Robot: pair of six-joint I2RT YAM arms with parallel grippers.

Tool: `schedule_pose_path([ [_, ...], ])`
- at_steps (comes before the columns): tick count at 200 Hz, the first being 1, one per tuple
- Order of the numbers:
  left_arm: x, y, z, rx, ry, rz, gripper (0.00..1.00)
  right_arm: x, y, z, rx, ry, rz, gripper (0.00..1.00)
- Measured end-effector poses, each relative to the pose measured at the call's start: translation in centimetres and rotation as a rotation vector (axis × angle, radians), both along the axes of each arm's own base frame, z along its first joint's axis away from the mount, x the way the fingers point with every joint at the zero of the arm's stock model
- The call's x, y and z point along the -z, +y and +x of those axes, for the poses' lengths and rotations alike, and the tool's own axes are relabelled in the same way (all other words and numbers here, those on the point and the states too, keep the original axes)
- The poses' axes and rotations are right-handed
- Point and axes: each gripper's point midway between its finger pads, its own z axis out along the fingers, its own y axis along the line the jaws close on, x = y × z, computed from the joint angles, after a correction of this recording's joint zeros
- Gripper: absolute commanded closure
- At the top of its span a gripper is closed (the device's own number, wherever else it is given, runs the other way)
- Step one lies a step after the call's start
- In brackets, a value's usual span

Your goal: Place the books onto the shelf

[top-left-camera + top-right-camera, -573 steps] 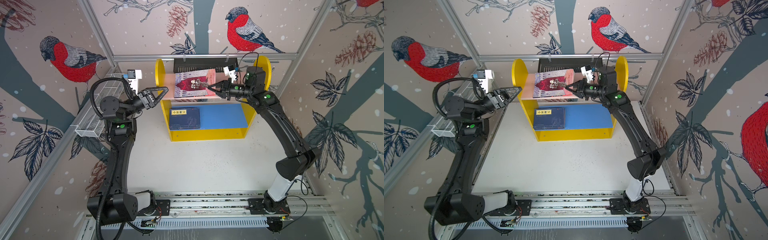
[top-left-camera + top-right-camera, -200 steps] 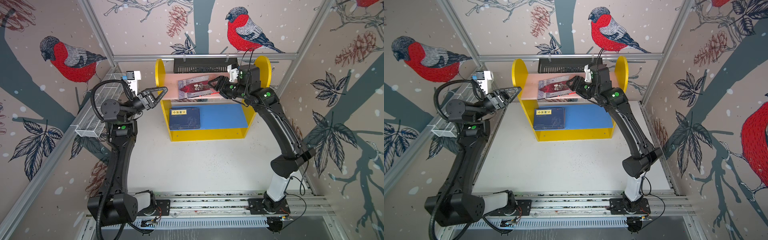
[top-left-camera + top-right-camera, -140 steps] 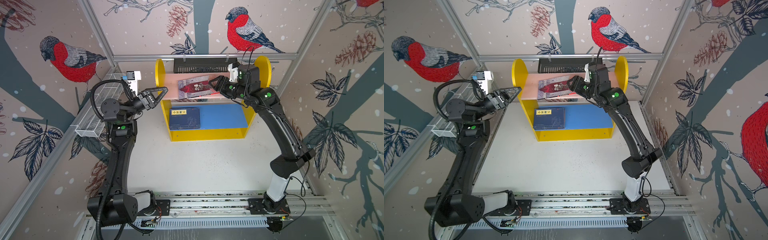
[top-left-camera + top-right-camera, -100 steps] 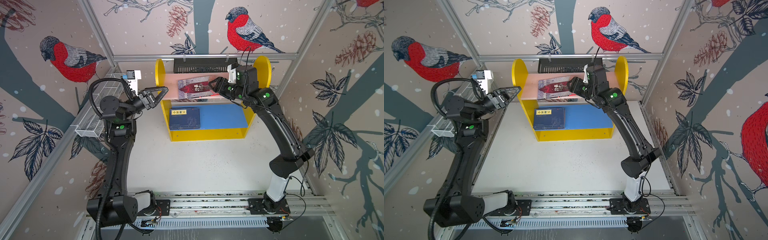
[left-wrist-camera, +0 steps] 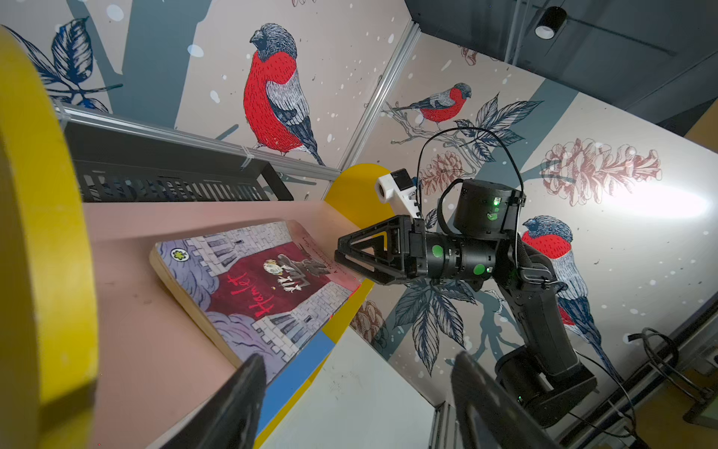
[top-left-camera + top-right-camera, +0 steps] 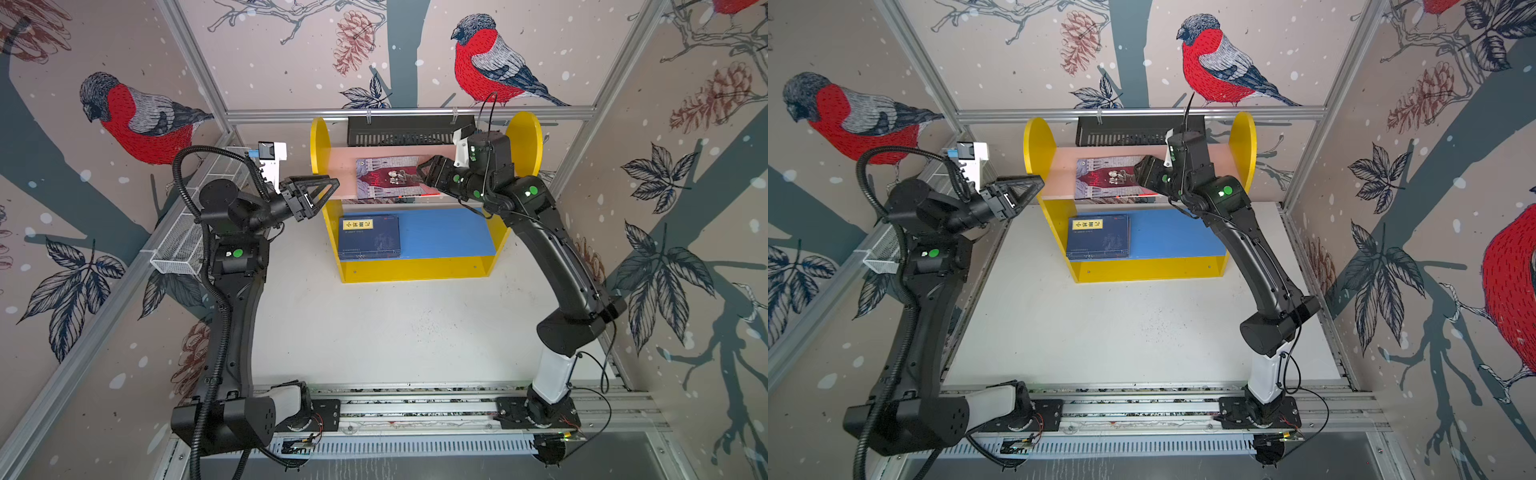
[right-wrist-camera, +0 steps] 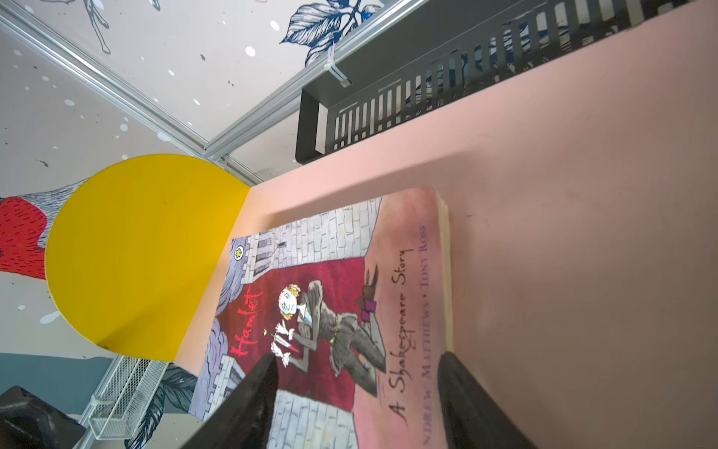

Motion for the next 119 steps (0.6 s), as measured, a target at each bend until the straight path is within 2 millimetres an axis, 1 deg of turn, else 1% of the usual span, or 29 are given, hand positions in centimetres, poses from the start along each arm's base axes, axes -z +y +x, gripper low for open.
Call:
schedule_pose_path([
  [32, 0.0, 0.3, 0.1, -0.049, -0.048, 0.071, 0.22, 0.2, 0.2, 0.2, -0.001, 0.002, -0.003, 0.33],
  [53, 0.4, 0.4, 0.1, -0.068, -0.065, 0.116, 0.22, 0.1, 0.4, 0.2, -0.004, -0.001, -0.002, 0.33],
  [73, 1.0, 0.5, 0.3, -0.082, -0.06, 0.14, 0.22, -0.4, 0.4, -0.1, -0.002, -0.012, 0.001, 0.32],
  [105, 1.6, 0.5, 0.4, -0.085, -0.052, 0.155, 0.22, -2.0, -1.1, -0.3, 0.036, -0.049, 0.011, 0.32],
  [119, 1.6, 0.5, 0.4, -0.085, -0.053, 0.157, 0.22, -2.2, -1.7, -0.1, 0.058, -0.063, -0.005, 0.32],
])
